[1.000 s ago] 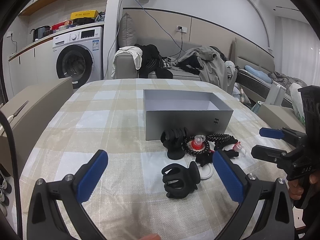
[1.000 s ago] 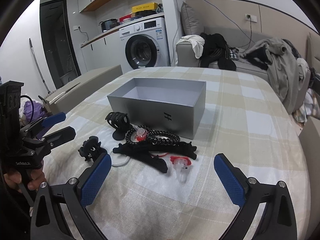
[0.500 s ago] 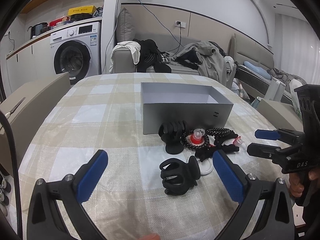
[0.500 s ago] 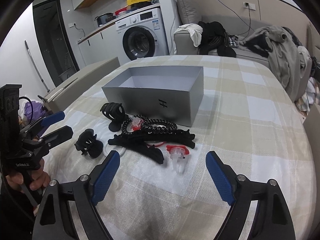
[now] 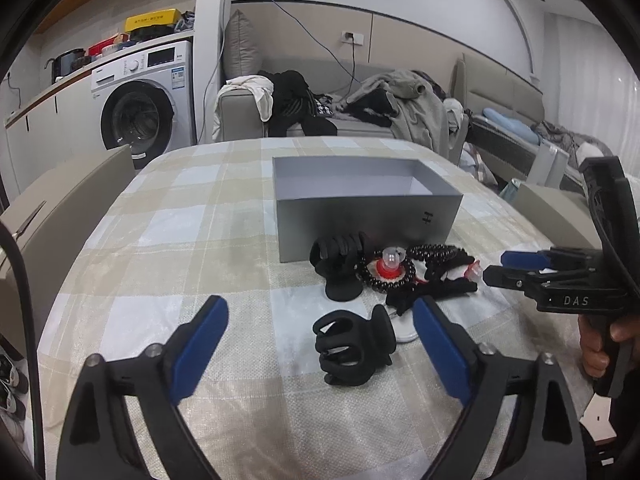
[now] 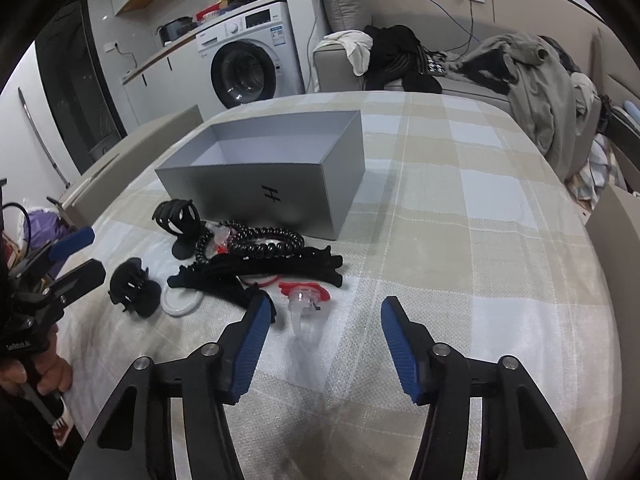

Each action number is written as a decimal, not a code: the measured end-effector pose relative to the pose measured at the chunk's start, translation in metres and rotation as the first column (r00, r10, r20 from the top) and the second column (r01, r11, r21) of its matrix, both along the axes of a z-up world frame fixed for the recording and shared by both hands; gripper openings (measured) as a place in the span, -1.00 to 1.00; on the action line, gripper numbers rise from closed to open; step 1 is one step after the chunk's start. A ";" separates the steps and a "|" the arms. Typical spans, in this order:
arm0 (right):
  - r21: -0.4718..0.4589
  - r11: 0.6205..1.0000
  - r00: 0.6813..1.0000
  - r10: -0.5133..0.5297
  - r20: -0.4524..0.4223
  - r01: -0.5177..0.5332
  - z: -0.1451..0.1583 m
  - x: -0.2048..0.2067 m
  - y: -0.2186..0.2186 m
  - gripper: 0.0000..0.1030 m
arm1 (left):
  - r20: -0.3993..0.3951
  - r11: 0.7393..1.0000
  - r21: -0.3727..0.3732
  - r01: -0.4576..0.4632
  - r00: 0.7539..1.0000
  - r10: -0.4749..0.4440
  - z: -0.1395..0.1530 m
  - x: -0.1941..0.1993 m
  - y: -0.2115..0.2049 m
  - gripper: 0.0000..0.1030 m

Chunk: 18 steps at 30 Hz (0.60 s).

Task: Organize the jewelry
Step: 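Grasp the red-capped clear vial with the right tool while the left tool grasps the black claw clip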

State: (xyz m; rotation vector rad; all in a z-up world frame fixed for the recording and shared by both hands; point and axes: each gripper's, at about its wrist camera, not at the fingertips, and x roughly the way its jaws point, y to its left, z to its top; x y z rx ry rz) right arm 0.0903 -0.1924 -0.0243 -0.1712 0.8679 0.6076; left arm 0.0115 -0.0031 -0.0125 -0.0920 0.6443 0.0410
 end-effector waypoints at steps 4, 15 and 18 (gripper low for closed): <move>-0.033 0.999 1.000 0.011 -0.001 -0.011 -0.003 0.000 0.004 -0.08 | -0.037 0.999 -0.005 0.040 0.999 -0.040 -0.004 0.004 -0.004 0.40; -0.081 0.997 1.000 -0.002 -0.011 0.001 -0.006 0.010 0.003 -0.10 | -0.120 0.997 -0.067 0.042 0.991 -0.050 -0.011 0.006 0.003 0.40; -0.094 0.995 1.000 0.017 -0.010 -0.018 -0.008 0.012 0.011 -0.12 | -0.123 0.996 -0.069 0.048 0.991 -0.056 -0.011 0.004 0.003 0.40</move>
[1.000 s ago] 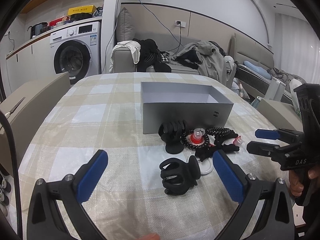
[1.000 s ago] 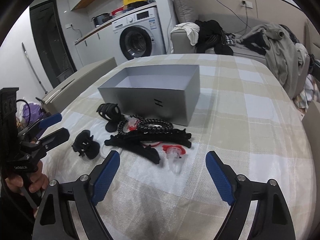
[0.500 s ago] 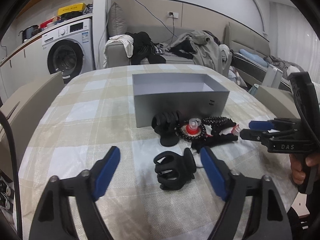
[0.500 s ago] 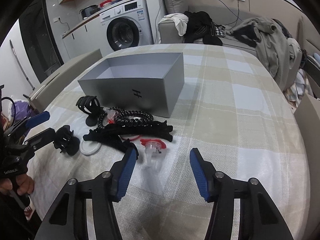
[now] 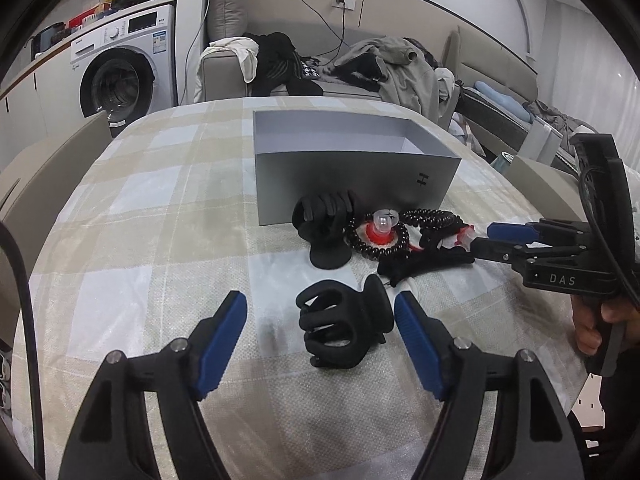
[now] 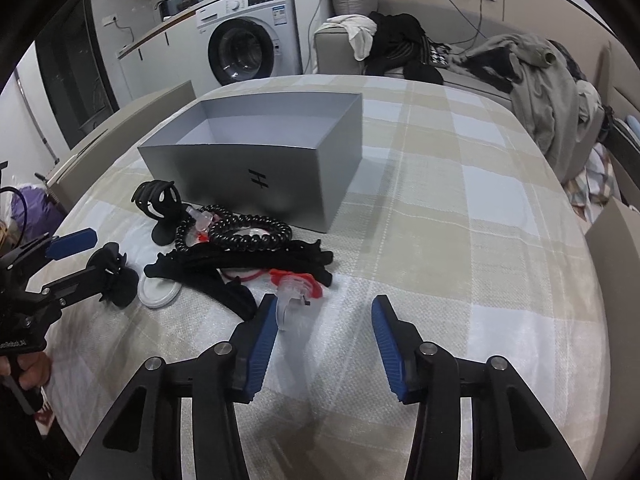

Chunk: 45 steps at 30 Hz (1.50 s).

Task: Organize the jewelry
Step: 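Grasp the red-capped clear vial with the right tool while the left tool grasps the black claw clip, then carry the vial and claw clip into the grey box and open both tools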

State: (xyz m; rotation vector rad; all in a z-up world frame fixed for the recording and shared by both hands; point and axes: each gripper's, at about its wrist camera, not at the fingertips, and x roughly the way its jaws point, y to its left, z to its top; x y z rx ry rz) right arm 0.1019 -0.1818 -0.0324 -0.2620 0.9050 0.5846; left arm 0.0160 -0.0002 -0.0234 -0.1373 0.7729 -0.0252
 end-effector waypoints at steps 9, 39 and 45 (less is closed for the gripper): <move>-0.019 1.000 1.000 0.021 0.007 -0.021 -0.003 0.002 0.010 -0.66 | -0.001 1.000 0.002 0.003 1.000 -0.003 0.001 -0.001 0.001 0.40; 0.169 0.984 0.994 0.041 0.098 -0.057 0.034 -0.019 -0.005 -0.67 | 0.063 0.999 -0.029 0.020 0.998 -0.019 0.019 -0.002 0.004 -0.21; 0.229 0.972 0.992 0.032 0.124 -0.060 0.052 -0.012 -0.003 -0.67 | 0.127 0.999 -0.027 -0.027 0.991 0.030 0.034 0.008 0.011 -0.20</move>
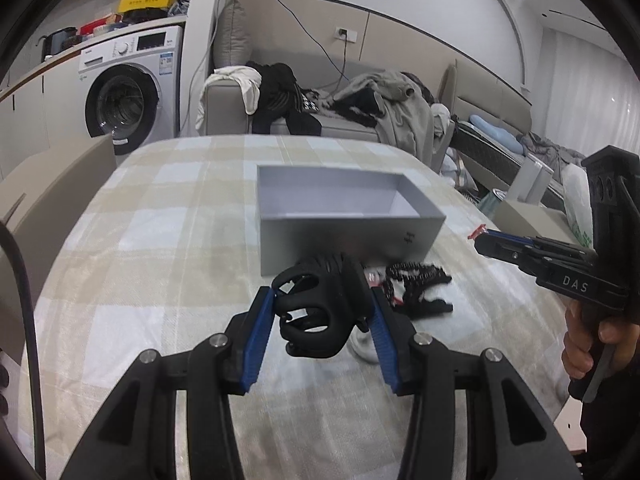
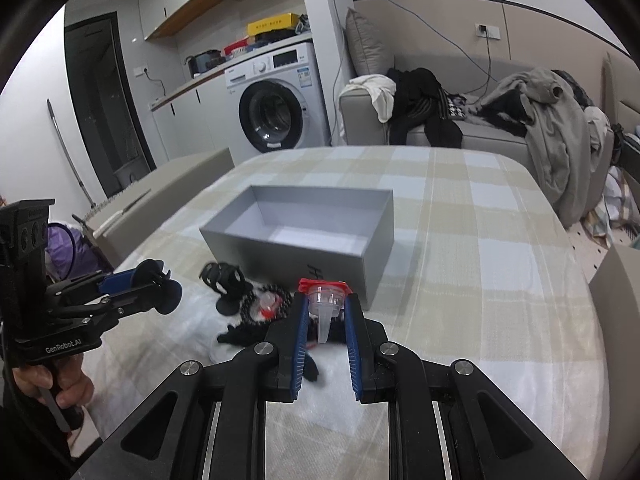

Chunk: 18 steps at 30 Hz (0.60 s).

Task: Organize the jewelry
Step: 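Carry the vial and claw clip into the grey box and open both tools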

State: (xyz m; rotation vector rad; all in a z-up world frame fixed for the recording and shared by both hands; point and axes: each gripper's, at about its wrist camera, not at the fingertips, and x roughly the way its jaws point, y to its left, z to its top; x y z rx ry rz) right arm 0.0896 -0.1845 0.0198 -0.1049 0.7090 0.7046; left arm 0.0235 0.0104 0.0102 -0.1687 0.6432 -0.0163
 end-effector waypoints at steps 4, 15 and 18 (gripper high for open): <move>0.097 0.995 1.000 -0.024 -0.011 0.025 0.011 0.011 -0.003 -0.67 | 0.037 1.000 0.011 -0.013 0.999 0.012 0.009 0.013 0.000 -0.20; 0.143 0.989 0.996 -0.020 -0.085 0.032 0.011 0.048 0.018 -0.67 | 0.084 1.000 0.016 0.013 0.996 -0.015 0.007 0.060 0.002 -0.20; 0.138 0.990 0.996 -0.013 -0.092 0.025 0.008 0.053 0.024 -0.66 | 0.085 1.000 0.024 0.008 0.996 -0.010 0.007 0.065 0.004 -0.20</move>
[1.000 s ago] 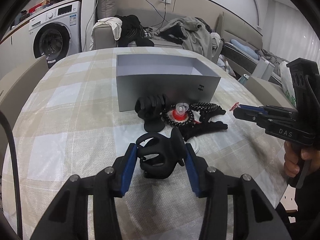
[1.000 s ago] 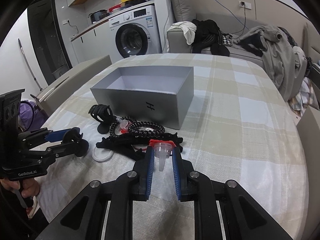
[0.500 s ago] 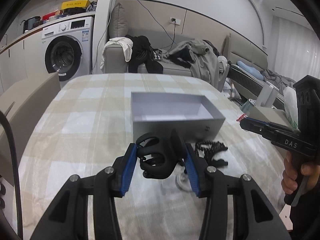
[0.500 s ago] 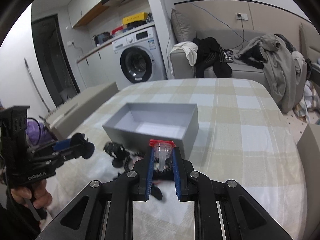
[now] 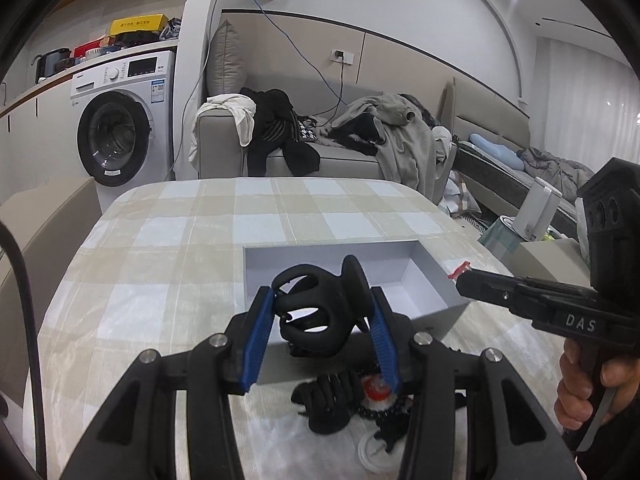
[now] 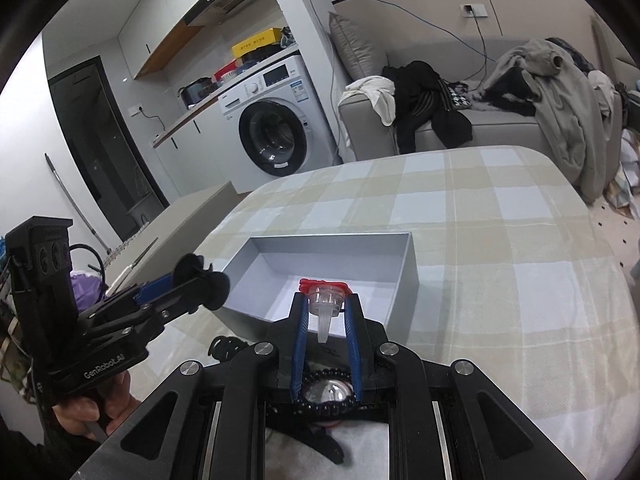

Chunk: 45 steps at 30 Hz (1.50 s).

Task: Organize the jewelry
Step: 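Carry the vial and claw clip into the grey box and open both tools, then move both tools back over the remaining jewelry pile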

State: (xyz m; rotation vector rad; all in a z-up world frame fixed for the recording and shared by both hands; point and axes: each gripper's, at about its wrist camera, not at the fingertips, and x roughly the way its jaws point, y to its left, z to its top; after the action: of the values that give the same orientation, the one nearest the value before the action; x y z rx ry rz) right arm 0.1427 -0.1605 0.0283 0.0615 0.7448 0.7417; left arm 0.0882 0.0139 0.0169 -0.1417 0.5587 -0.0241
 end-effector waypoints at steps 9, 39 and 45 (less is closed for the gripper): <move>-0.028 1.000 1.000 0.000 -0.016 0.000 -0.012 0.013 0.011 -0.66 | -0.025 1.000 0.001 -0.009 1.000 0.009 -0.006 0.012 0.001 -0.20; -0.032 0.999 0.999 -0.012 0.032 0.013 0.003 -0.004 -0.021 0.99 | 0.002 0.997 0.059 -0.050 0.999 0.050 0.012 -0.023 0.000 0.98; -0.170 0.985 0.997 0.005 0.071 0.007 0.000 -0.021 -0.023 1.00 | 0.014 0.997 0.063 -0.053 0.999 0.053 0.013 -0.035 0.002 0.97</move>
State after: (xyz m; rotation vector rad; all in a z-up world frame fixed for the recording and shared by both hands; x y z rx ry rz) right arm 0.1216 -0.1831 0.0281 -0.1190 0.7376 0.6730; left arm 0.0537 0.0161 0.0295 -0.0947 0.5429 0.0444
